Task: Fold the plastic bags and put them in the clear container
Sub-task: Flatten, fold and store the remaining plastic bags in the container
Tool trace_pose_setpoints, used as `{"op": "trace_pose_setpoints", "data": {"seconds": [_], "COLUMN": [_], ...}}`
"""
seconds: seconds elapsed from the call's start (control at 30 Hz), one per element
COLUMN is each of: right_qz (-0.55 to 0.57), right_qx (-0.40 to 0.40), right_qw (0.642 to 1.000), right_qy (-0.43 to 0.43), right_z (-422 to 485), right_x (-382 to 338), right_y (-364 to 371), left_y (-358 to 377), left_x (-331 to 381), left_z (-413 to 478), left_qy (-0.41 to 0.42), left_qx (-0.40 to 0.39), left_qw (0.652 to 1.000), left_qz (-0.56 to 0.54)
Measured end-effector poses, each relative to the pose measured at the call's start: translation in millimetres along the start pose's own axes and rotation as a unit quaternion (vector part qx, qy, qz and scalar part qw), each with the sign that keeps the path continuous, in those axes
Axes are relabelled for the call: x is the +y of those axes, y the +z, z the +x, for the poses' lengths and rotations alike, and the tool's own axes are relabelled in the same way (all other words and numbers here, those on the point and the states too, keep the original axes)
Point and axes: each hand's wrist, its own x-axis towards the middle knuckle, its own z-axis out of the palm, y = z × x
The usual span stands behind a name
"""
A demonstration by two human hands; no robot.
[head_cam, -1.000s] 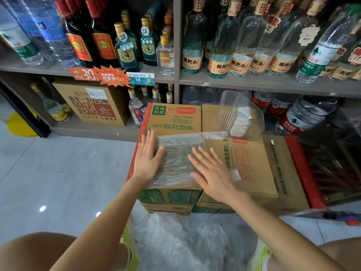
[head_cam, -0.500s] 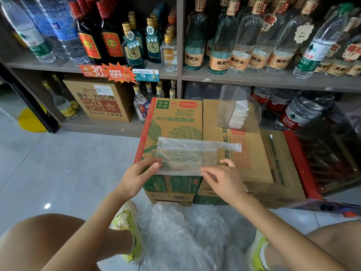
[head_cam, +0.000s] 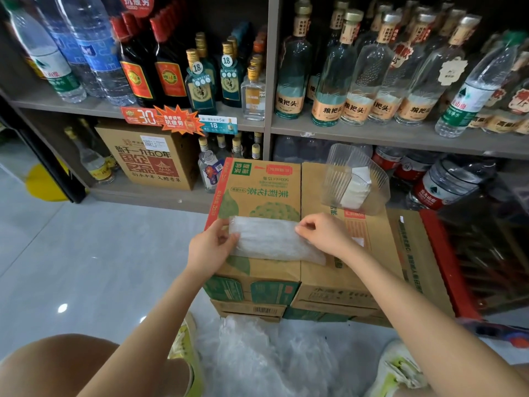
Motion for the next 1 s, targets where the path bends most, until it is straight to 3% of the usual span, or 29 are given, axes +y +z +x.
{"op": "trace_pose_setpoints", "data": {"seconds": [0.2, 0.33, 0.47, 0.77, 0.9, 1.0], "right_qz": [-0.040, -0.039, -0.032, -0.006, -0.160, -0.149], "right_qx": [-0.022, -0.030, -0.028, -0.026, 0.100, 0.127], "right_qw": [0.999, 0.999, 0.999, 1.000, 0.982, 0.979], "right_qy": [0.029, 0.018, 0.008, 0.015, -0.005, -0.063], "right_z": [14, 14, 15, 12, -2, -11], "right_x": [5, 6, 7, 11, 6, -16], "right_y": [3, 3, 2, -1, -4, 15], "left_y": [9, 17, 33, 51, 52, 54], "left_x": [2, 2, 8, 13, 12, 11], "left_z": [7, 4, 1, -2, -2, -1], "left_qy": [0.024, 0.169, 0.266, 0.240, 0.230, 0.234], "left_qx": [0.046, 0.149, 0.045, -0.045, -0.069, -0.067], "left_qw": [0.997, 0.957, 0.949, 0.952, 0.947, 0.944], "left_qz": [0.062, 0.184, 0.164, 0.183, 0.212, 0.223]}}
